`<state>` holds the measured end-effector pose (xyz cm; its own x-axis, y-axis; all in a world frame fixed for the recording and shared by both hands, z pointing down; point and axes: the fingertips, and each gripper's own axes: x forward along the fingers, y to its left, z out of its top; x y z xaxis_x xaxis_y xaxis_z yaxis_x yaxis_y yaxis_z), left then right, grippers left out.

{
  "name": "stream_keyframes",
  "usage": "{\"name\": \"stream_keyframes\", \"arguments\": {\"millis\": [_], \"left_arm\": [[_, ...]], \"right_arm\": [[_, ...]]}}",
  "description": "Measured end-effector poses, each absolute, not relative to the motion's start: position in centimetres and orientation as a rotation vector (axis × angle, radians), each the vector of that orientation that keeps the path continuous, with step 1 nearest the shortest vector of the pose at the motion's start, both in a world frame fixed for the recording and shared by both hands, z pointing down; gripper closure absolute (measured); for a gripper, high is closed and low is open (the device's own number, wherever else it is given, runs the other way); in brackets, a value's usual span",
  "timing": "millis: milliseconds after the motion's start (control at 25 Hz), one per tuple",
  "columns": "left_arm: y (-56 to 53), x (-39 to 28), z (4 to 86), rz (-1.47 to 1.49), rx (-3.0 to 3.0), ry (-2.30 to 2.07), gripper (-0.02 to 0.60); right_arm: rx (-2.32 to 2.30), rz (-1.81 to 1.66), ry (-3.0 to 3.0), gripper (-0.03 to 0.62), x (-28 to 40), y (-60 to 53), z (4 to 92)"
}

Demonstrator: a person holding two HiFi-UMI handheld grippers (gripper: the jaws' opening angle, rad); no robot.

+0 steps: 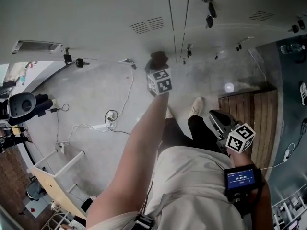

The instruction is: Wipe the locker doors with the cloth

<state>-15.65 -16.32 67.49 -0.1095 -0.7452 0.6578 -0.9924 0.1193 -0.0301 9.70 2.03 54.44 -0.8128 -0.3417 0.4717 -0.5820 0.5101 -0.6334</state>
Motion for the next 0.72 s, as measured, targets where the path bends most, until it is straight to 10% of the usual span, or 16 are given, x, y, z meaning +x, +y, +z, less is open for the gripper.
{"name": "stream_keyframes", "arguments": {"millis": [320,720], "left_arm": [[-12.4,-25.5,70.0,0.884,1.622,-1.942,0.511],[-14.4,-20.9,71.6,0.807,1.612,-1.968,0.511]], "right_arm": [[0.747,1.193,-2.478,0.576,4.9,3.2,54.6],[0.741,1.198,-2.451,0.576,3.5,5.9,56.8]]}}
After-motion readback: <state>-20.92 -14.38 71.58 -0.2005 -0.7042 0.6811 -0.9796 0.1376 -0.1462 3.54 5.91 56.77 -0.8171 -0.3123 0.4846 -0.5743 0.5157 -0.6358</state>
